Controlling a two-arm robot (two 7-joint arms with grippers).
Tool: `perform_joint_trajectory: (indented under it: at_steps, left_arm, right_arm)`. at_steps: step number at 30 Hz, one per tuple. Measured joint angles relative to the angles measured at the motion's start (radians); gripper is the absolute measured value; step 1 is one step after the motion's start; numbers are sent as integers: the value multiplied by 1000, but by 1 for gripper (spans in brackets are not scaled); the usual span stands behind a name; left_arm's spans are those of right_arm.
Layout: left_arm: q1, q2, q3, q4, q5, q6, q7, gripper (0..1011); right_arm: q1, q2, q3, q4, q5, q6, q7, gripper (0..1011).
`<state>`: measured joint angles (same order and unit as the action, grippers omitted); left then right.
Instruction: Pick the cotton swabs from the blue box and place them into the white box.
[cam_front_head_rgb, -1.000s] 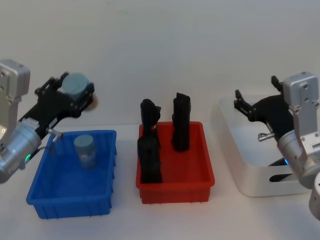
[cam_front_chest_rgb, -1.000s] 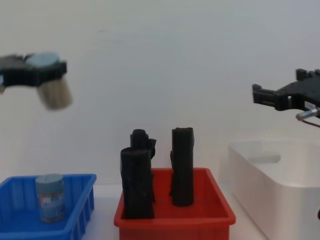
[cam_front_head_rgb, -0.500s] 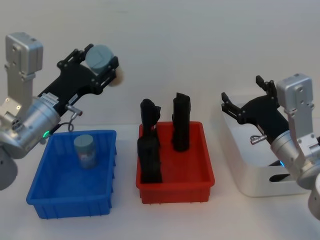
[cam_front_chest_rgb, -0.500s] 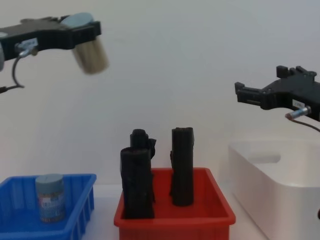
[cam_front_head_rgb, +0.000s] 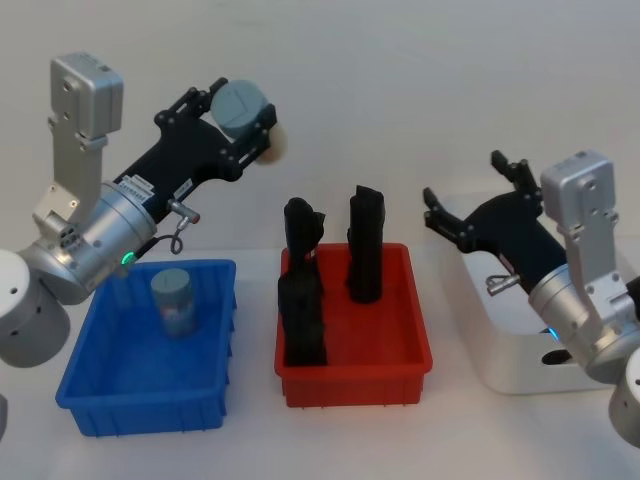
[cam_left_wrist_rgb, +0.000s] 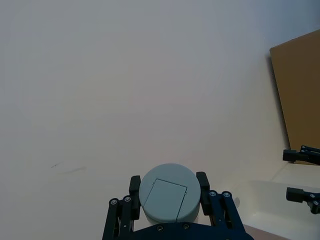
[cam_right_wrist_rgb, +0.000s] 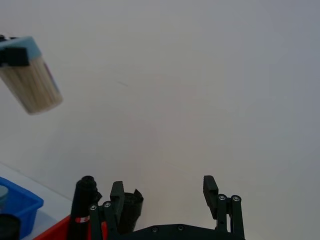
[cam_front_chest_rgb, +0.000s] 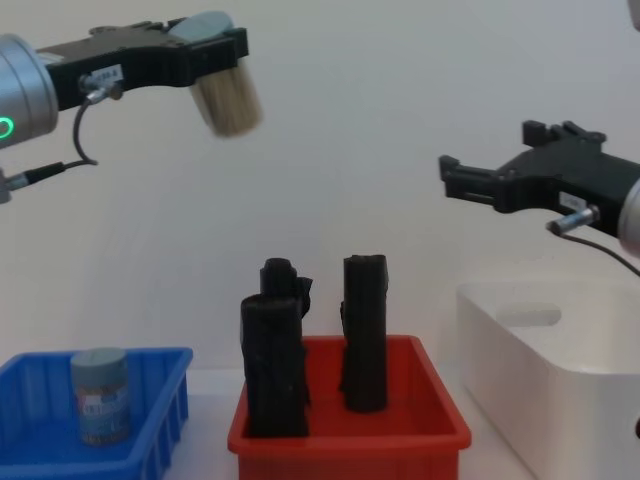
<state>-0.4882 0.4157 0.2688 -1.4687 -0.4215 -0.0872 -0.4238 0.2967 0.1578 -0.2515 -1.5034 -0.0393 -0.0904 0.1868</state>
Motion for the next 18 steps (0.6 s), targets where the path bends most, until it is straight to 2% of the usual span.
perform_joint_trajectory:
  at_steps: [10,18]
  left_arm:
    - [-17,-24,16,17,1,-11,-23,673]
    - [-27,-42,30,27,2,-11,-38,673]
  right_arm:
    - [-1,-14,-26,-11,-13,-51,66,1001]
    - [5,-30,-45,-13,-41,-78,74,1001]
